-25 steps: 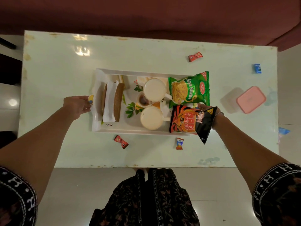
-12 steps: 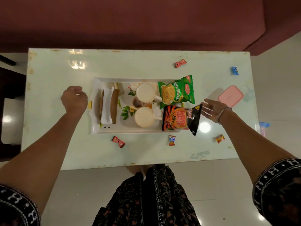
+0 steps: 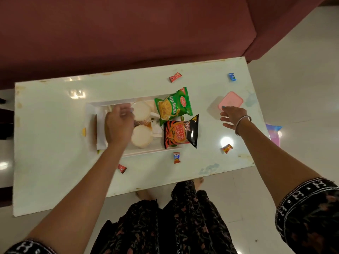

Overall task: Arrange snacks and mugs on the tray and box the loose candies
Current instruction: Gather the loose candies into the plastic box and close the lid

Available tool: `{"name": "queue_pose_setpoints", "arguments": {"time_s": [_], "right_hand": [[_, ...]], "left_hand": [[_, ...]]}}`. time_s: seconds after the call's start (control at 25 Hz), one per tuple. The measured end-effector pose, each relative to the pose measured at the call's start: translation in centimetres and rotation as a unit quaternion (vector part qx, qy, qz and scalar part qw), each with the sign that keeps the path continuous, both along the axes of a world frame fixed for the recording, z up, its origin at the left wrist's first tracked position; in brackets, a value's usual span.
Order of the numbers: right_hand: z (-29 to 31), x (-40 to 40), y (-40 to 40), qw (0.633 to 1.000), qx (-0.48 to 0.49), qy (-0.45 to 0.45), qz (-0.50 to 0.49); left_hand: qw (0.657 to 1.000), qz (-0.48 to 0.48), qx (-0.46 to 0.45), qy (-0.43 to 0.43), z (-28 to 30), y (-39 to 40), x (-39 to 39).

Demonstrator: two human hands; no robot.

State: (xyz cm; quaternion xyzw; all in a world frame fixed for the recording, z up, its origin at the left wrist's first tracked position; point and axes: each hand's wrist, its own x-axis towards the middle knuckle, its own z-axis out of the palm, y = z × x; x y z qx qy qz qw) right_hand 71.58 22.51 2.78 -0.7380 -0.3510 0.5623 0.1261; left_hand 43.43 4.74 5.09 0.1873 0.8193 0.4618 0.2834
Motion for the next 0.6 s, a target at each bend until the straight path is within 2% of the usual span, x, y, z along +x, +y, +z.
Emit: {"name": "queue_pose_setpoints", "arguments": {"time_s": [0.08, 0.2, 0.4, 0.6], "right_hand": [[-0.6, 1.1, 0.6, 0.998, 0.039, -0.047, 0.032], [-1.6, 2.3, 1.5, 0.970, 0.092, -0.180, 0.137], [-2.8, 4.2, 3.0, 0.954, 0.117, -0.188, 0.201], [-5.2, 4.9, 4.8, 0.951, 0.073, -0.209, 0.214]], "left_hand": [[0.997, -0.024, 0.025, -0.074, 0.1, 1.0, 4.5], [0.991, -0.052, 0.023, -0.124, -0.6, 2.4, 10.6], [0.982, -0.025, 0.015, -0.188, -1.6, 7.4, 18.7], [0.980, -0.014, 0.016, -0.197, -2.5, 11.1, 23.1]]}}
